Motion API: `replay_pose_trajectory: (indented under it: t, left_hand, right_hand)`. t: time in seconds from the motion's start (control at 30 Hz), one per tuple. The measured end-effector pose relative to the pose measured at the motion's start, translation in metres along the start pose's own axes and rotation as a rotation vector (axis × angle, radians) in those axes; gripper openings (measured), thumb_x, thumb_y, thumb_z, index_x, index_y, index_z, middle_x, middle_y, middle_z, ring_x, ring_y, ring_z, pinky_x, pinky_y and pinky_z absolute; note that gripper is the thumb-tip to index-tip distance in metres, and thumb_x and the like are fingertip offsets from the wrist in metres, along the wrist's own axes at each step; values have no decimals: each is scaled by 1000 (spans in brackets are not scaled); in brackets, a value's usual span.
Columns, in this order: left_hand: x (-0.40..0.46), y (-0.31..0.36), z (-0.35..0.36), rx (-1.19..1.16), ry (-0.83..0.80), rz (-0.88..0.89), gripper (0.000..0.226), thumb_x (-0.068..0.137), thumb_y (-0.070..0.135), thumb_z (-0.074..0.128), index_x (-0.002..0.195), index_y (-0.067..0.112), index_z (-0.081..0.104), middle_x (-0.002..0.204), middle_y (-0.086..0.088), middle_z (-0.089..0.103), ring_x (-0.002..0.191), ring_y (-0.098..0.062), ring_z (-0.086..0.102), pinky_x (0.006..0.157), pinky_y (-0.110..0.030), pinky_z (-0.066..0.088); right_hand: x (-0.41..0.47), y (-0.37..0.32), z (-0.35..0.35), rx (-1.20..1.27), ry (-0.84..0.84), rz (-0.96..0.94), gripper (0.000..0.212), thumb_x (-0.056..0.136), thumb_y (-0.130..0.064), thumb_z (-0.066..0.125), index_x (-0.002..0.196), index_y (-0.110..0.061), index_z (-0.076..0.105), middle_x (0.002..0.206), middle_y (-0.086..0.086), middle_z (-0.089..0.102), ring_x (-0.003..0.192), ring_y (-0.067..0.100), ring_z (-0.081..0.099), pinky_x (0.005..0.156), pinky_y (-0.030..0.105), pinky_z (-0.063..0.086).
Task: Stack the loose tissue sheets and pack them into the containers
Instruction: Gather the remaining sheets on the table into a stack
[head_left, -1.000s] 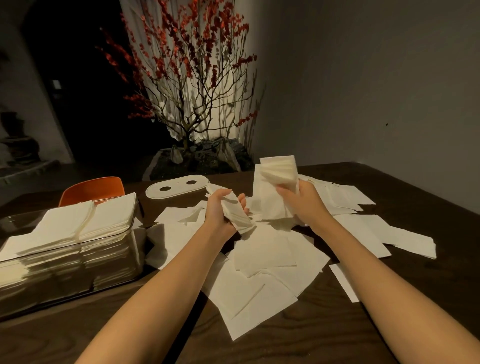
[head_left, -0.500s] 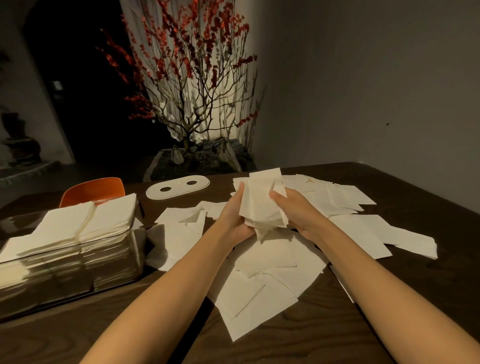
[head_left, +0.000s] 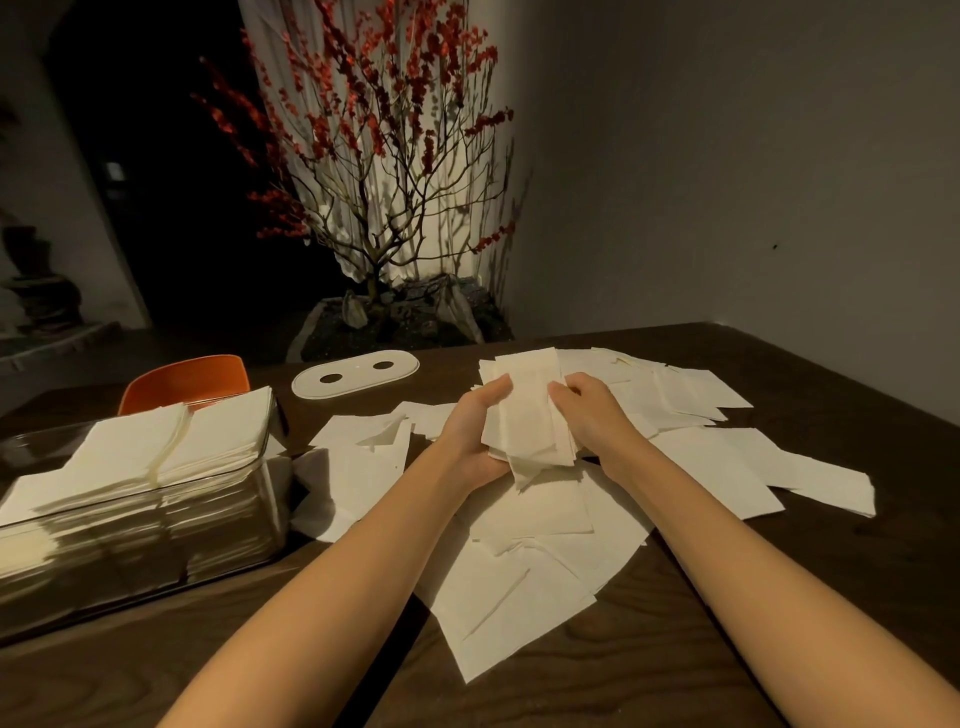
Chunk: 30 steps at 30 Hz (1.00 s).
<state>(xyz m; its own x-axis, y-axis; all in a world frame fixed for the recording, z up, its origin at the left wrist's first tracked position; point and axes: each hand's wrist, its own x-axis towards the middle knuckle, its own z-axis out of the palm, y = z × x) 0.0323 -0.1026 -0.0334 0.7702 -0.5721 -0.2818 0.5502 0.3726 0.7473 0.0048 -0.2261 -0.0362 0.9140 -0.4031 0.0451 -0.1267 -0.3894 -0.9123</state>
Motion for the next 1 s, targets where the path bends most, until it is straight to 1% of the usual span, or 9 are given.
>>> replay_pose_trajectory:
  t: [0.2, 0.3, 0.4, 0.5, 0.63, 0.77, 0.83, 0.93, 1.0]
  left_hand:
    - [0, 0, 0, -31, 20, 5, 30, 102, 32, 41, 123, 12, 50, 99, -17, 66, 93, -36, 62, 76, -50, 47]
    - [0, 1, -2, -39, 12, -2, 32, 101, 37, 42, 118, 12, 53, 102, -18, 66, 95, -37, 61, 80, -50, 47]
    - [3, 3, -5, -39, 2, -23, 47, 99, 46, 42, 134, 15, 49, 123, -19, 61, 111, -37, 58, 96, -51, 44]
    - [8, 0, -4, -55, -3, -11, 55, 97, 54, 40, 135, 15, 49, 124, -19, 61, 116, -37, 56, 103, -50, 41]
    - [9, -2, 0, -37, -14, 15, 72, 91, 67, 36, 141, 17, 43, 130, -16, 57, 113, -36, 57, 99, -48, 45]
    - [5, -2, 3, -32, 20, 23, 59, 89, 61, 49, 126, 15, 51, 108, -16, 63, 95, -31, 61, 75, -41, 50]
    - [4, -2, 1, -14, 35, 27, 45, 91, 49, 55, 121, 15, 53, 103, -15, 61, 93, -28, 60, 74, -38, 49]
    - [3, -2, -1, 15, 36, -7, 26, 92, 37, 55, 105, 15, 51, 100, -16, 58, 90, -26, 58, 75, -36, 48]
    - [4, -1, -3, 24, 31, -25, 28, 90, 33, 58, 111, 15, 49, 107, -16, 58, 98, -28, 60, 86, -40, 51]
  right_hand:
    - [2, 4, -6, 29, 153, -64, 13, 95, -20, 57, 100, -13, 66, 95, -4, 56, 89, 13, 48, 59, 17, 39]
    - [-1, 2, -8, 155, 103, 22, 12, 94, -20, 59, 102, -15, 66, 96, -5, 54, 94, 14, 48, 79, 28, 48]
    - [0, 1, -12, 250, 32, 177, 11, 92, -27, 62, 101, -21, 62, 100, 3, 60, 104, 28, 57, 94, 39, 52]
    - [0, 1, -10, 276, 9, 254, 15, 89, -31, 66, 96, -19, 63, 100, 12, 65, 84, 25, 59, 77, 27, 51]
    - [-4, -1, -8, 247, -2, 258, 13, 90, -29, 65, 94, -16, 64, 82, 7, 57, 57, 13, 39, 49, 20, 33]
    - [0, 2, -5, 151, 38, 78, 8, 91, -22, 64, 98, -17, 65, 96, -2, 58, 75, 12, 50, 66, 23, 48]
    - [2, 5, -4, 33, 89, -40, 1, 90, -20, 66, 90, -20, 65, 99, -3, 61, 86, 12, 54, 83, 31, 52]
    - [7, 8, 0, -66, 119, -125, 12, 86, -25, 70, 89, -27, 60, 101, -2, 59, 91, 15, 58, 86, 36, 54]
    - [9, 9, 1, -125, 133, -143, 20, 84, -29, 72, 93, -34, 55, 109, -3, 50, 104, 19, 52, 89, 41, 52]
